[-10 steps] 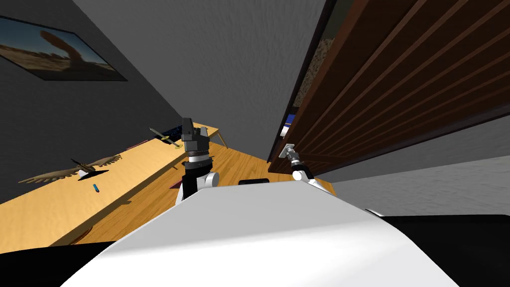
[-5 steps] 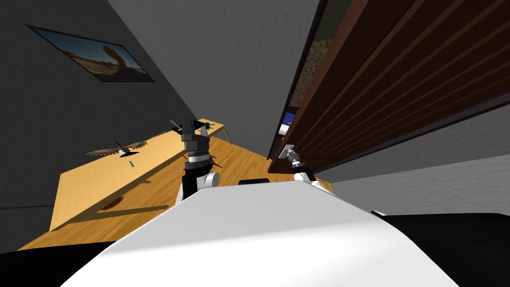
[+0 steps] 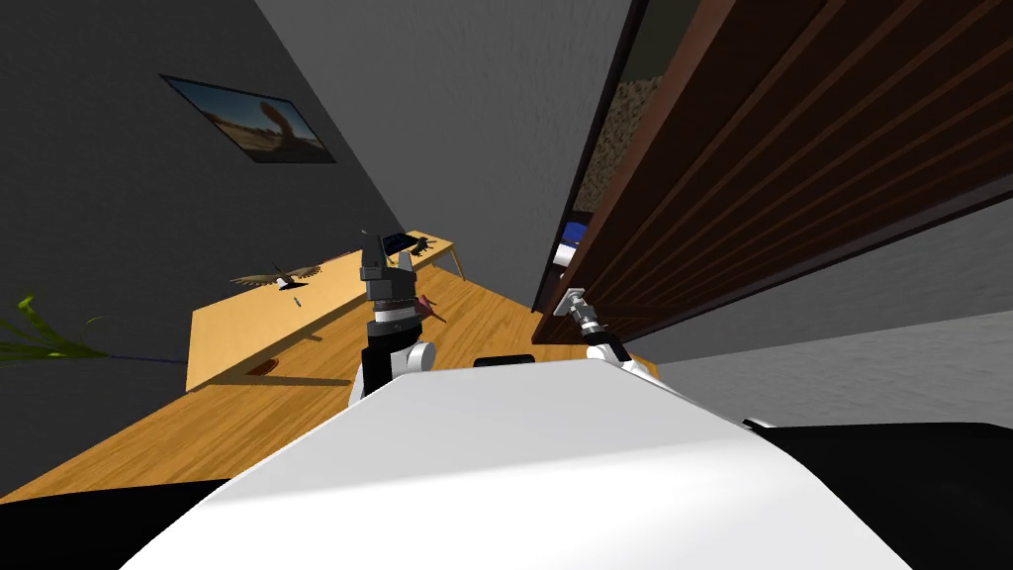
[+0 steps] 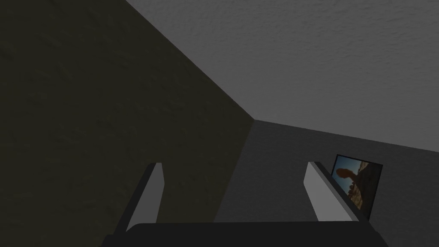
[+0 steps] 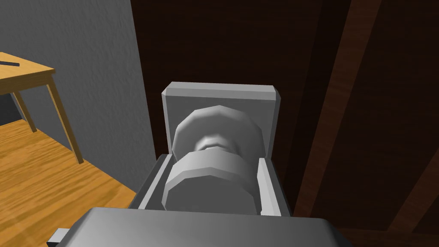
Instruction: Pull the door open
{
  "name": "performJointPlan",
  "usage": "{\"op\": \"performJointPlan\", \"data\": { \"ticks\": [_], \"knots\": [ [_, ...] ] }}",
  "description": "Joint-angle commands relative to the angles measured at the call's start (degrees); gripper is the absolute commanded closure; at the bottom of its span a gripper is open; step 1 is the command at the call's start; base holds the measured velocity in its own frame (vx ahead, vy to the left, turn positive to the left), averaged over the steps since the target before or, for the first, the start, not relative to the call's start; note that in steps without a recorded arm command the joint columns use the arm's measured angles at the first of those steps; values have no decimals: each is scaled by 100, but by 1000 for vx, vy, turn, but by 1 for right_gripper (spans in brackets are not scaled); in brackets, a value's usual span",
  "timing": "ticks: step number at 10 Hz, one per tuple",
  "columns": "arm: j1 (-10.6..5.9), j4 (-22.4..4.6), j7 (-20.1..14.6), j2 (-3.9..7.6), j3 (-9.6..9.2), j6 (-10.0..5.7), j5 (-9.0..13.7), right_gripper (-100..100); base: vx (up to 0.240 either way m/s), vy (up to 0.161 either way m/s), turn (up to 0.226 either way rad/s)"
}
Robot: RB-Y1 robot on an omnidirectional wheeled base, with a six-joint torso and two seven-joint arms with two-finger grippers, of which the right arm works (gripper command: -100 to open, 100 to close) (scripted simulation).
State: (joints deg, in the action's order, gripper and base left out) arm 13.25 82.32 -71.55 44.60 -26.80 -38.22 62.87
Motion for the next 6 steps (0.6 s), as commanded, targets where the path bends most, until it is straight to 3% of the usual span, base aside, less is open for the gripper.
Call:
{"op": "performJointPlan", "data": {
  "ticks": [1, 6],
  "knots": [
    [44, 43, -84, 61, -93, -67, -49, 100, -209, -68, 124],
    [95, 82, -367, 308, -295, -273, -177, 100, -220, -87, 135]
  ]
}}
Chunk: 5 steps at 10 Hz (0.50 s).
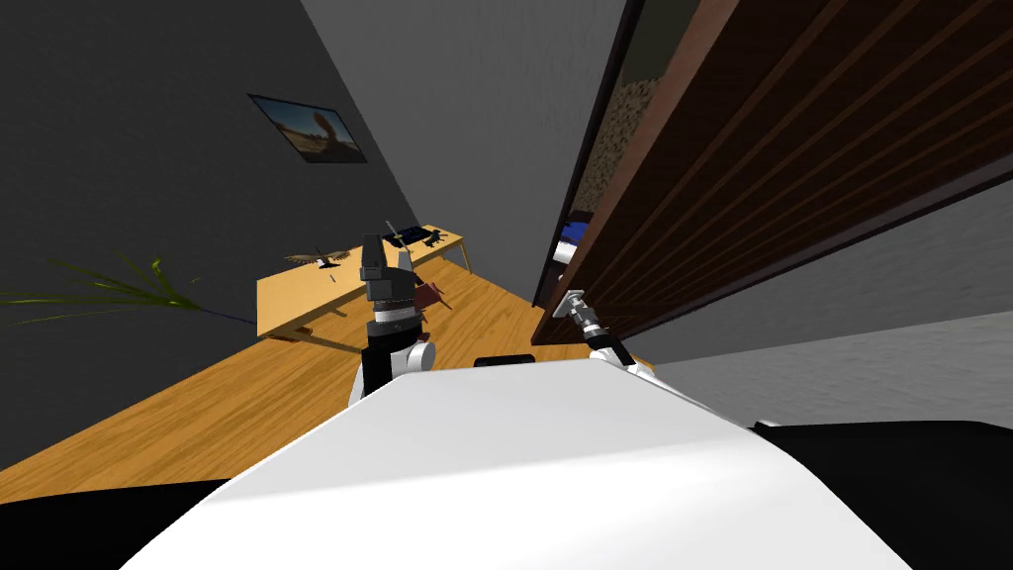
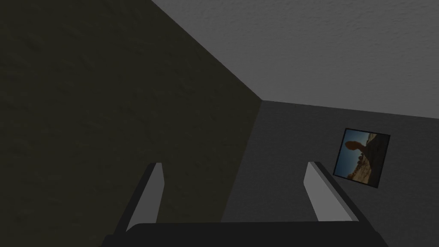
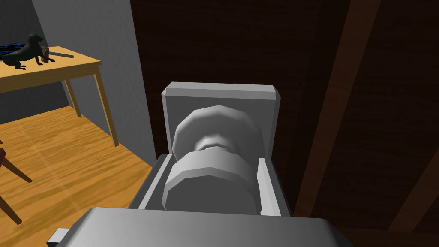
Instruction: Pull the door open
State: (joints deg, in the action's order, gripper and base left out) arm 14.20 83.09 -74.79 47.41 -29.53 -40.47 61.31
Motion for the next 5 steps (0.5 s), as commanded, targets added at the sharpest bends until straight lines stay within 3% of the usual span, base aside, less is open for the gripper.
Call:
{"op": "performJointPlan", "data": {
  "ticks": [1, 5],
  "knots": [
    [0, 0, 0, 0, 0, 0, 0, 100, -96, -24, 32],
    [60, -6, -259, 230, -218, -238, -113, 100, -193, -65, 140]
  ]
}}
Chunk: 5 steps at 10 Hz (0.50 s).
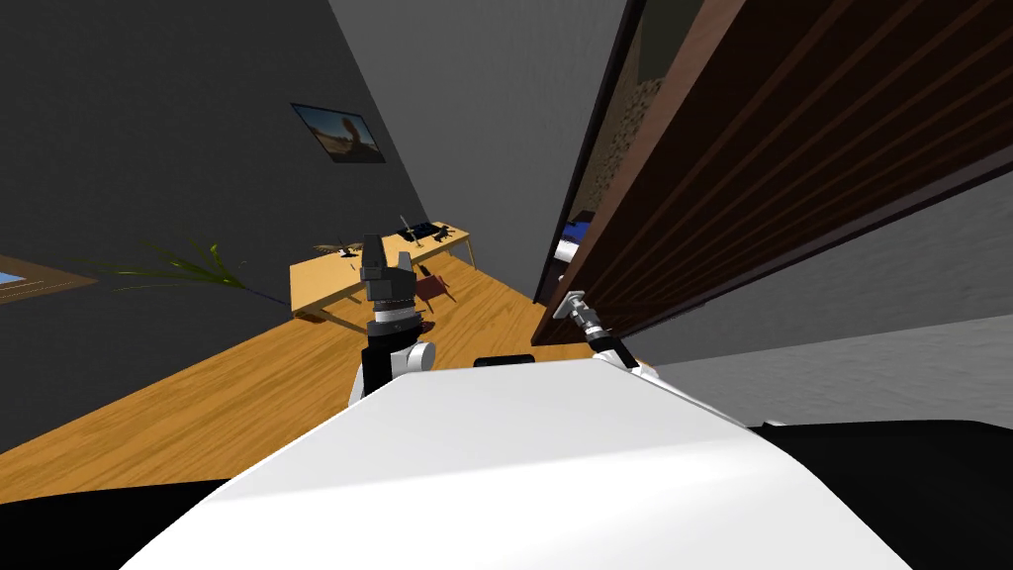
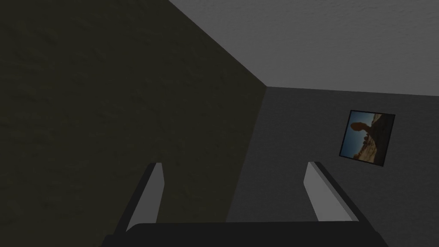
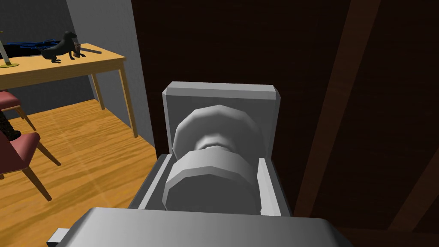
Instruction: Pull the door open
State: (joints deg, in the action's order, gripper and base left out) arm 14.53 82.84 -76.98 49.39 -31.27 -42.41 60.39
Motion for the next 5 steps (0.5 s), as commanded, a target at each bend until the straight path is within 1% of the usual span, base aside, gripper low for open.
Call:
{"op": "performJointPlan", "data": {
  "ticks": [1, 2, 5],
  "knots": [
    [40, 19, -101, 89, -93, -104, -48, 100, -215, -77, 152],
    [52, 19, -162, 145, -141, -163, -74, 100, -201, -60, 160],
    [83, 20, -316, 291, -265, -315, -142, 100, -199, -80, 115]
  ]
}}
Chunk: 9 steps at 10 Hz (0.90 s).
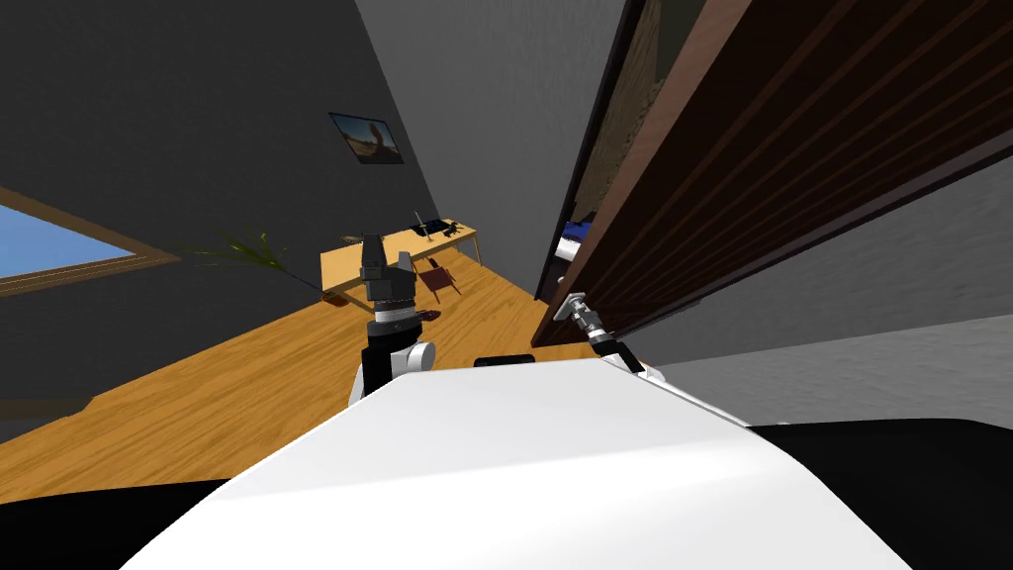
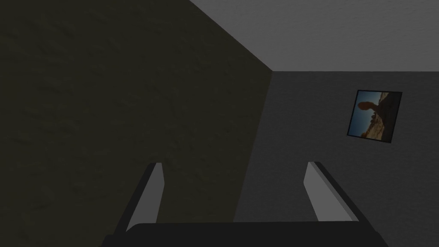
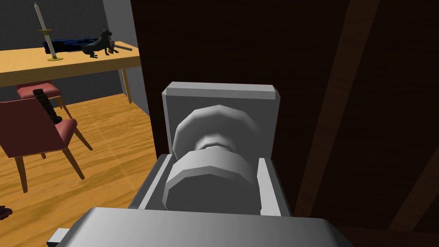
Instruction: Pull the door open
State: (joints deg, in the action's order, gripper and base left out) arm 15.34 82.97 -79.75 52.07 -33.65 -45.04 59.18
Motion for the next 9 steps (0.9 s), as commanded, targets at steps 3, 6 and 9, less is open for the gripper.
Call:
{"op": "performJointPlan", "data": {
  "ticks": [3, 6, 9],
  "knots": [
    [27, -25, -136, 98, -119, -120, -72, 100, -133, -70, 98],
    [49, -55, -287, 217, -222, -275, -152, 100, -209, -78, 146],
    [73, -88, -455, 349, -335, -446, -241, 100, -206, -77, 149]
  ]
}}
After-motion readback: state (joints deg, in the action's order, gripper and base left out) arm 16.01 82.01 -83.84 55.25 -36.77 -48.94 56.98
